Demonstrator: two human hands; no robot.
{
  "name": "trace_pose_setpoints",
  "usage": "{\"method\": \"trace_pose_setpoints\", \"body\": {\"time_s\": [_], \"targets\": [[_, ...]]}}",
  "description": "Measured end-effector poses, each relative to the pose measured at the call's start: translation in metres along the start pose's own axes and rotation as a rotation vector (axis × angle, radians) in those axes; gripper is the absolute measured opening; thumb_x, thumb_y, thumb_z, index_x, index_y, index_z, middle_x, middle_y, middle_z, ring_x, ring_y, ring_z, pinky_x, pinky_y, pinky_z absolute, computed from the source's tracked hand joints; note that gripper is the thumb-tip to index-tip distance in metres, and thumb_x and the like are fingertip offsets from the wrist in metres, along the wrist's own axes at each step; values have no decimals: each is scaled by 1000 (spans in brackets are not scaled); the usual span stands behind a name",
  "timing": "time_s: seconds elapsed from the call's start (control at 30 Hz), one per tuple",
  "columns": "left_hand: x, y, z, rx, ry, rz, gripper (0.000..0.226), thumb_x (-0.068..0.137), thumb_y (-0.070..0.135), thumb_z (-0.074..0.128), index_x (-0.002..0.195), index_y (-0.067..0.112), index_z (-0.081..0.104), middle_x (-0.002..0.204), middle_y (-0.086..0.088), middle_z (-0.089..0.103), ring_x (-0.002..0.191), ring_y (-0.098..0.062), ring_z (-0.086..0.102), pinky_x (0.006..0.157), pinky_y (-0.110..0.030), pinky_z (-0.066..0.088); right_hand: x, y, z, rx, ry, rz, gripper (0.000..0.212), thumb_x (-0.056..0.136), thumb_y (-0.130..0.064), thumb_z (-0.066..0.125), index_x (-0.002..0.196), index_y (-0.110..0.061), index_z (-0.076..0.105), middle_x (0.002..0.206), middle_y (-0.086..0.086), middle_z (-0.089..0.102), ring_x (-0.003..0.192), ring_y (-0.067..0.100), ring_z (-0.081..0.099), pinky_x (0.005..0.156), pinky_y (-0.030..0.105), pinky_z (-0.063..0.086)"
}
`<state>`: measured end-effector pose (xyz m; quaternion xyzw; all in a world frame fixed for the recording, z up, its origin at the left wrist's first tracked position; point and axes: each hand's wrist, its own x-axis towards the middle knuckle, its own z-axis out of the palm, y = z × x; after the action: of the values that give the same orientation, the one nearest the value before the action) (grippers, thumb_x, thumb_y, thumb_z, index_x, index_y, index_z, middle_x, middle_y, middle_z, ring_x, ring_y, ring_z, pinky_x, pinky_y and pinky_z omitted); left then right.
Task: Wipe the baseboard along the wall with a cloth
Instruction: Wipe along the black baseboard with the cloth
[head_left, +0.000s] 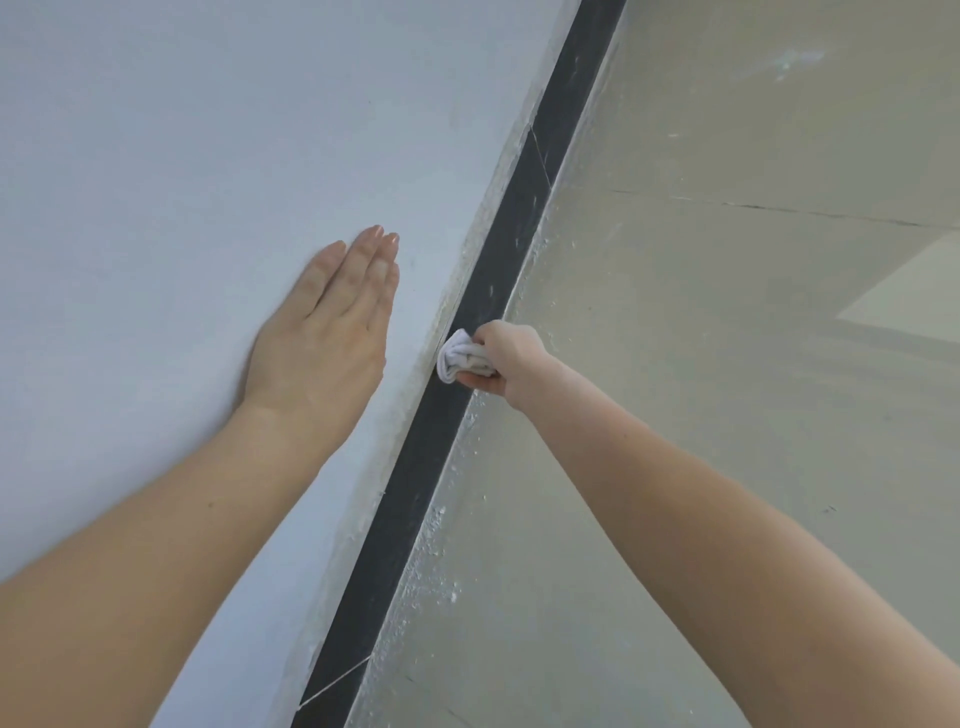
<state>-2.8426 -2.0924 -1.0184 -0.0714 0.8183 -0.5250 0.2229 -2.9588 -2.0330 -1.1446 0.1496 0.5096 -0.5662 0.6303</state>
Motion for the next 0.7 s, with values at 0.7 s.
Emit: {"method": "trace_pose_setpoints", "body": {"time_s": [0.7], "targets": [[18,-6,10,45,147,37,64,97,36,15,149,-1,10,158,-15,7,146,-29,6,114,-44,-9,12,47,-5,-287,-105,132,35,89,-6,53,122,5,54,104,20,62,102,32,66,75,34,59]]}}
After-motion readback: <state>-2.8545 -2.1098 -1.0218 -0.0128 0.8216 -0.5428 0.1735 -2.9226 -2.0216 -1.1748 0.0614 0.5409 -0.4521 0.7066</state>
